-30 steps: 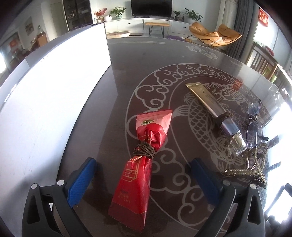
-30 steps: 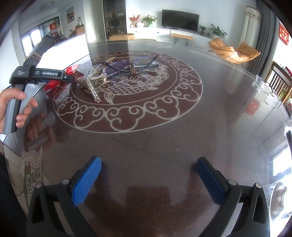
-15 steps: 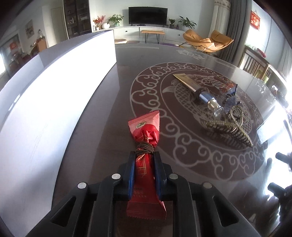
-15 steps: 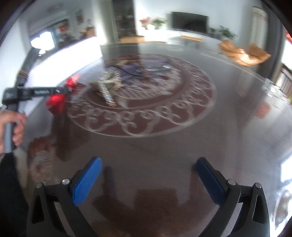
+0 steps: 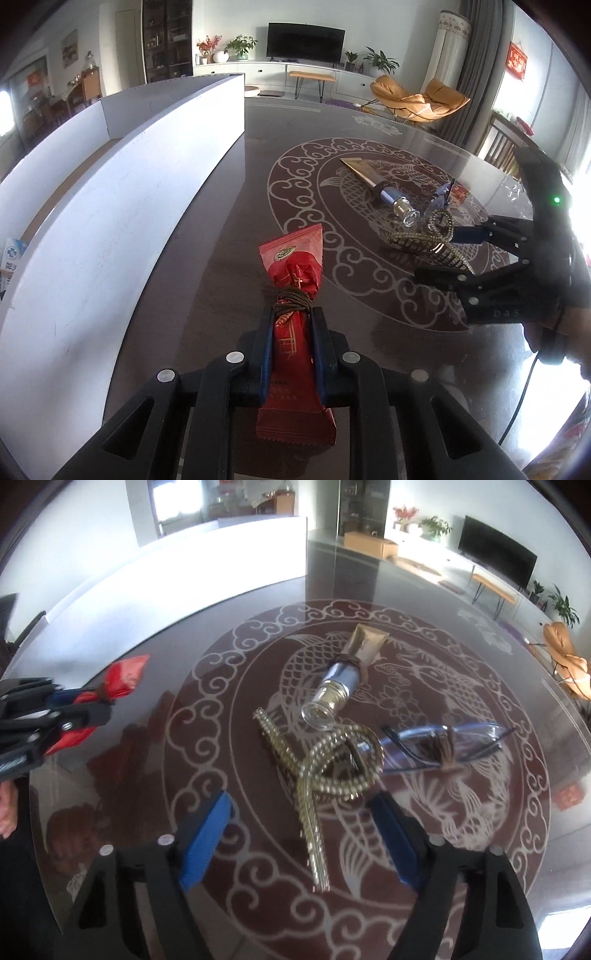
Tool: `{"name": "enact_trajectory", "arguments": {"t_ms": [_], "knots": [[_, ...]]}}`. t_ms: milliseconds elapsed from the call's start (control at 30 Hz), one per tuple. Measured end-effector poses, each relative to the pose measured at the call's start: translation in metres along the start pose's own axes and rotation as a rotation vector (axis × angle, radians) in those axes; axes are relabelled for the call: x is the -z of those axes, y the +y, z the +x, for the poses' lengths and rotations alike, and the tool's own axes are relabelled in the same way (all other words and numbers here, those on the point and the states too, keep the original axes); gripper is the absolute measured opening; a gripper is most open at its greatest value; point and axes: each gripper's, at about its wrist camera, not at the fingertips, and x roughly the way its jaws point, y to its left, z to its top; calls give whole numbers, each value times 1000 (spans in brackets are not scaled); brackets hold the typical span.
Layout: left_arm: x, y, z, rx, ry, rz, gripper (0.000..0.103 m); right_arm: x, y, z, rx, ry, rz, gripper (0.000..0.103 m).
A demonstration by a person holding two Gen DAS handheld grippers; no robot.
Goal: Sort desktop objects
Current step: 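Grasp the rhinestone hair clip with the right tool while the left tool holds the red tube, then carry both items over the white box and open both tools to drop them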
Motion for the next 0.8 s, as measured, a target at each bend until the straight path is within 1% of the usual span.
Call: {"name": "enact_trajectory", "arguments": {"t_ms": [33, 100, 133, 267, 367, 467, 567, 667, 733, 800], "knots": [[1, 0, -2, 3, -4, -4, 18, -1, -2, -1, 7, -11, 9, 54], [4, 5, -9, 19, -13, -23, 18, -3, -5, -5, -28, -27, 50, 52], [6, 8, -12, 27, -21, -34, 18, 0, -4, -10, -23, -41, 51, 52], [14, 20, -31, 70, -52, -77, 18, 10, 12, -33, -24, -64, 28, 52], [19, 26, -50, 89, -89, -94, 18, 14, 21, -53, -38, -87, 30, 52], [17, 33, -75, 115, -131, -128, 18, 11, 32, -64, -46, -99, 20, 52], [7, 47, -109, 111, -192, -143, 18, -15, 45, -75, -66, -128, -4, 52], [-8, 77, -140, 83, -237, -181, 18, -63, 70, -84, -103, -181, -44, 52], [-16, 105, -152, 22, -248, -202, 18, -101, 94, -84, -134, -218, -77, 52], [-19, 137, -154, -32, -228, -237, 18, -143, 126, -79, -175, -246, -108, 52]]}}
